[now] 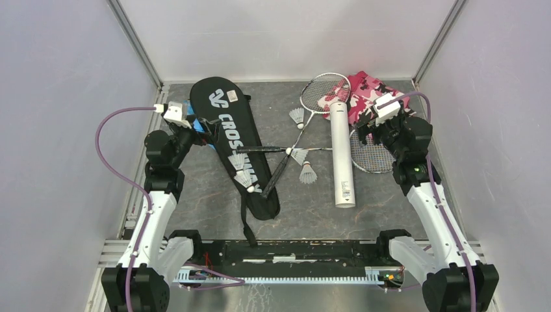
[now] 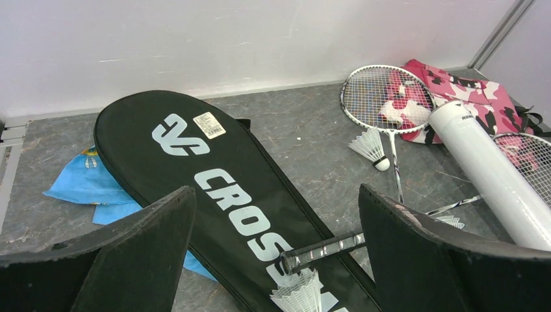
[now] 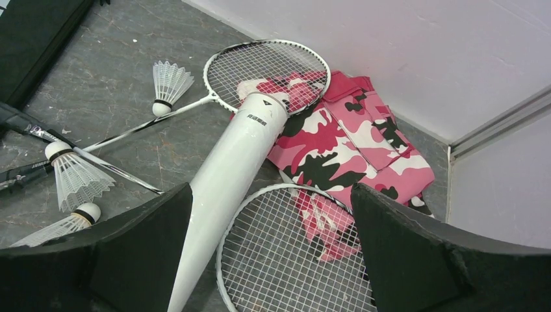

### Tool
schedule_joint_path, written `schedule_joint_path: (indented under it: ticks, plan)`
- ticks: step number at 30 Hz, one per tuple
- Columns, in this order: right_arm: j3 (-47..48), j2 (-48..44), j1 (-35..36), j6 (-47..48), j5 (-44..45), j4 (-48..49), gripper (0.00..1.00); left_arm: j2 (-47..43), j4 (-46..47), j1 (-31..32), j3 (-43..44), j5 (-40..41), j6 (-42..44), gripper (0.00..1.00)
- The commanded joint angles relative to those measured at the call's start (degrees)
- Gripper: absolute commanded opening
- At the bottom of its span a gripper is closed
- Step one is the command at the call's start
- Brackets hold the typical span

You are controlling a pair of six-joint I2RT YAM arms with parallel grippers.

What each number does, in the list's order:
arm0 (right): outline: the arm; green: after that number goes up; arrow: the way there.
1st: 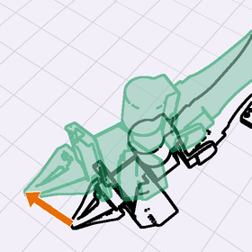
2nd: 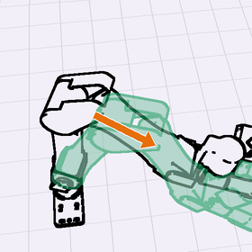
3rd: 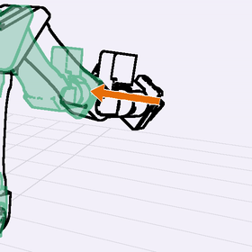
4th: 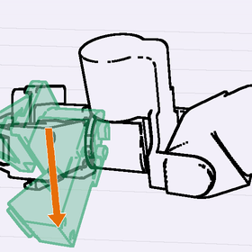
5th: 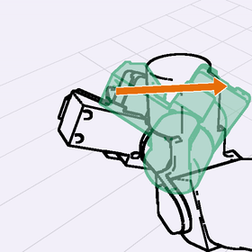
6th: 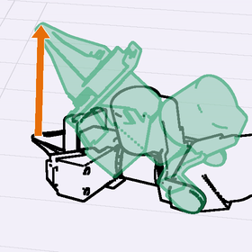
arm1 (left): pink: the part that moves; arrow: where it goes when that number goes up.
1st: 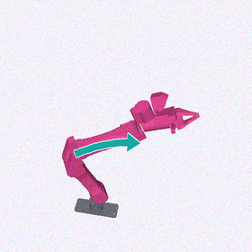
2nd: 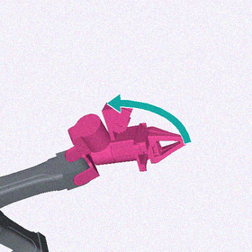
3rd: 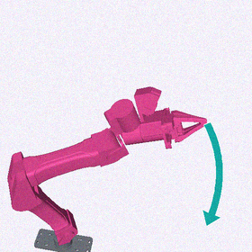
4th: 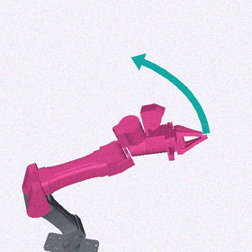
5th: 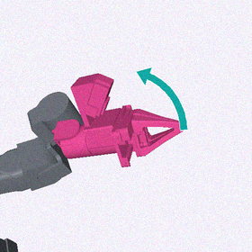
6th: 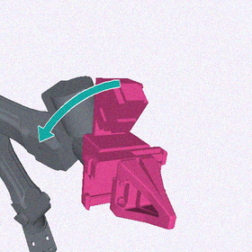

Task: Pack up the badminton gear

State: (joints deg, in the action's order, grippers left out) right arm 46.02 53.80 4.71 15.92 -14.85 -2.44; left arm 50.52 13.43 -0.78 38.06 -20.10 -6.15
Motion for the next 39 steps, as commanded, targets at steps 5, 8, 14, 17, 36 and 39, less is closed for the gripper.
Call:
schedule_joint_path:
  ticks: [5, 8, 14, 17, 36, 39]
  plan:
    - [-0.14, -1.61, -0.47, 0.42, -1.27, 0.96, 0.98, -1.13, 2.13, -0.22, -0.44, -1.06, 1.12, 1.00]
    - [-0.14, -1.69, -0.61, 0.21, -1.54, 0.99, 0.98, -1.17, 2.13, -0.28, -0.55, -1.01, 1.21, 1.00]
    - [0.01, -1.65, -0.68, -0.19, -2.03, 0.92, 0.98, -1.21, 2.08, -0.36, -0.55, -1.41, 1.23, 1.00]
    - [0.74, -1.74, -0.82, -0.12, -1.09, 0.25, 0.98, -0.99, 1.25, -0.30, -0.08, -1.50, 1.52, 1.00]
    - [15.21, 5.01, -0.56, 2.11, -0.80, -16.40, 0.98, 4.36, -11.50, 0.00, 7.03, -3.78, 12.83, 1.00]
    - [12.70, 5.41, 0.05, 1.01, -0.93, -13.95, 0.98, 6.06, -13.00, 0.21, 8.24, -5.28, 15.69, 1.00]
